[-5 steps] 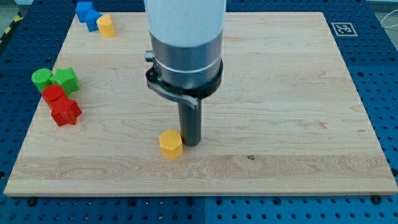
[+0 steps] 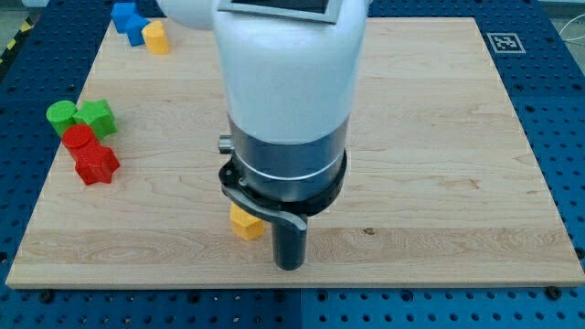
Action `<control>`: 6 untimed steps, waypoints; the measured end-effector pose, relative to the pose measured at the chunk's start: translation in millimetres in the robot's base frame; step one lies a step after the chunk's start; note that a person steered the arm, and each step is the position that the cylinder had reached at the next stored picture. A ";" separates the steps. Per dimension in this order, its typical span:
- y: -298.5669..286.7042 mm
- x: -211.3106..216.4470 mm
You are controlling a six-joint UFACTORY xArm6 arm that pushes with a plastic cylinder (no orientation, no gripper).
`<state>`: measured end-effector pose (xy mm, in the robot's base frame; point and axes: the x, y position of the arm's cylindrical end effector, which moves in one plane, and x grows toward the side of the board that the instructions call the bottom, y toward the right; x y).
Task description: Push the yellow hexagon up and a bit left
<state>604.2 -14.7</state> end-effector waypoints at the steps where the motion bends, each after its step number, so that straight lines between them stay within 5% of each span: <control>1: -17.7 -3.5; 6: -93.2 -190.0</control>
